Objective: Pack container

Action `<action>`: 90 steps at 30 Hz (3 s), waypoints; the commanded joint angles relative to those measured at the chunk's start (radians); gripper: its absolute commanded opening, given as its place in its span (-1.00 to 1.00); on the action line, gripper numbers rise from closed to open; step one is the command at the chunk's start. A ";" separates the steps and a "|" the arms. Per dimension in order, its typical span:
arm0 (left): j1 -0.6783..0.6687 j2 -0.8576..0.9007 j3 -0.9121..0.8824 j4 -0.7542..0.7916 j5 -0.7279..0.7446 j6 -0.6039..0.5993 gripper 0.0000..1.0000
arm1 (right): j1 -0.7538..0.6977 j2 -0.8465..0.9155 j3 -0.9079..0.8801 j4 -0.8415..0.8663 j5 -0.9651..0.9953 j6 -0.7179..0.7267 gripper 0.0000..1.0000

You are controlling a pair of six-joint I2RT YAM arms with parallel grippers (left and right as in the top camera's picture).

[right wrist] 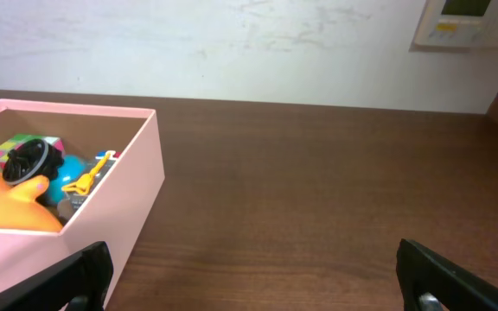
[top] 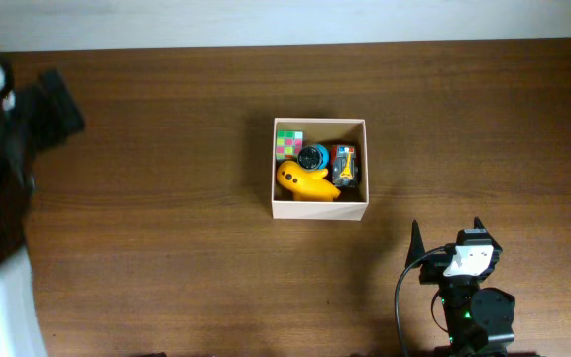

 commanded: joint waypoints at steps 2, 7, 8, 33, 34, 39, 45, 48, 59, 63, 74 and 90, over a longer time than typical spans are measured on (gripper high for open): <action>0.004 -0.187 -0.363 0.147 -0.012 0.027 0.99 | -0.009 -0.011 -0.009 0.000 0.011 -0.007 0.97; 0.004 -0.420 -0.750 0.343 0.011 0.027 0.99 | -0.009 -0.011 -0.009 0.000 0.011 -0.007 0.97; 0.004 -0.455 -0.813 0.377 0.014 0.027 0.99 | -0.009 -0.011 -0.009 0.000 0.011 -0.007 0.97; -0.145 -1.114 -1.823 0.907 0.126 0.027 0.99 | -0.009 -0.011 -0.009 0.000 0.011 -0.007 0.97; -0.146 -1.127 -1.838 0.908 0.127 0.027 0.99 | -0.009 -0.011 -0.009 0.000 0.011 -0.007 0.97; -0.148 -1.150 -1.841 0.922 0.119 0.035 0.99 | -0.009 -0.011 -0.009 0.000 0.011 -0.007 0.97; -0.148 -1.150 -1.841 0.921 0.119 0.035 0.99 | -0.009 -0.011 -0.009 0.000 0.011 -0.007 0.97; -0.148 -1.150 -1.841 0.921 0.119 0.035 0.99 | -0.009 -0.011 -0.009 0.000 0.011 -0.007 0.97; -0.148 -1.150 -1.841 0.921 0.119 0.035 0.99 | -0.009 -0.011 -0.009 0.000 0.011 -0.007 0.97; -0.147 -1.150 -1.841 0.921 0.119 0.035 0.99 | -0.009 -0.011 -0.009 0.000 0.011 -0.007 0.97; -0.148 -1.150 -1.841 0.921 0.119 0.035 0.99 | -0.009 -0.011 -0.009 0.000 0.011 -0.007 0.97; -0.148 -1.150 -1.841 0.921 0.119 0.035 0.99 | -0.009 -0.011 -0.009 0.000 0.011 -0.007 0.97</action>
